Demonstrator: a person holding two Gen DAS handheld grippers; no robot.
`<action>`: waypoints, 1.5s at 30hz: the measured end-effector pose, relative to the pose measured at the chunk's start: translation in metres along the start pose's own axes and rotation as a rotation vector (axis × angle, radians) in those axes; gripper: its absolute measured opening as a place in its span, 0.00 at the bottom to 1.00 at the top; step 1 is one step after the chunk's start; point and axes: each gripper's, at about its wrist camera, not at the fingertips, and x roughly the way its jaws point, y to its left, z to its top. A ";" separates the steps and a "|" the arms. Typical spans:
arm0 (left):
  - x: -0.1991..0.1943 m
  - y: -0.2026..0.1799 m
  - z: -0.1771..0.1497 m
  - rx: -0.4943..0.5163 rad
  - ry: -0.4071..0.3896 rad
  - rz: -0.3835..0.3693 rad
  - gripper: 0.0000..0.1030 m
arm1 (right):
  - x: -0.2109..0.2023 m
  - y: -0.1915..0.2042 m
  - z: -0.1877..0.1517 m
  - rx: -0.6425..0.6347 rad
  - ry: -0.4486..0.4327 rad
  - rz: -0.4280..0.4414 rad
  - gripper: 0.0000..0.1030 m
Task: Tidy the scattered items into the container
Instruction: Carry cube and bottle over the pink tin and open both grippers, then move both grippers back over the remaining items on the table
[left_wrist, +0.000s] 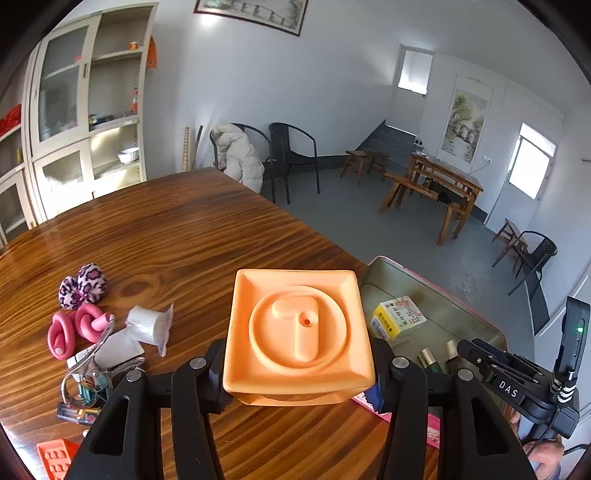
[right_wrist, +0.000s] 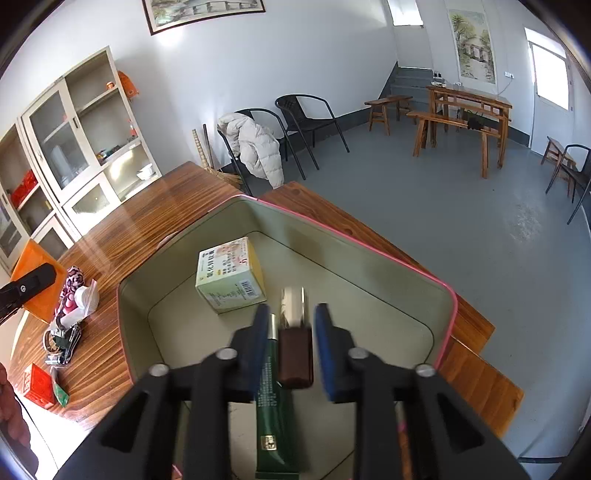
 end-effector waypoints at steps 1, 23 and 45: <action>0.003 -0.005 0.002 0.008 0.005 -0.005 0.53 | -0.002 -0.003 -0.001 0.011 -0.016 0.007 0.69; 0.056 -0.068 -0.013 0.087 0.115 -0.050 0.82 | -0.026 -0.029 0.002 0.140 -0.231 0.121 0.99; 0.000 0.048 -0.047 -0.105 0.085 0.122 0.82 | -0.034 0.047 -0.005 0.008 -0.275 0.188 0.99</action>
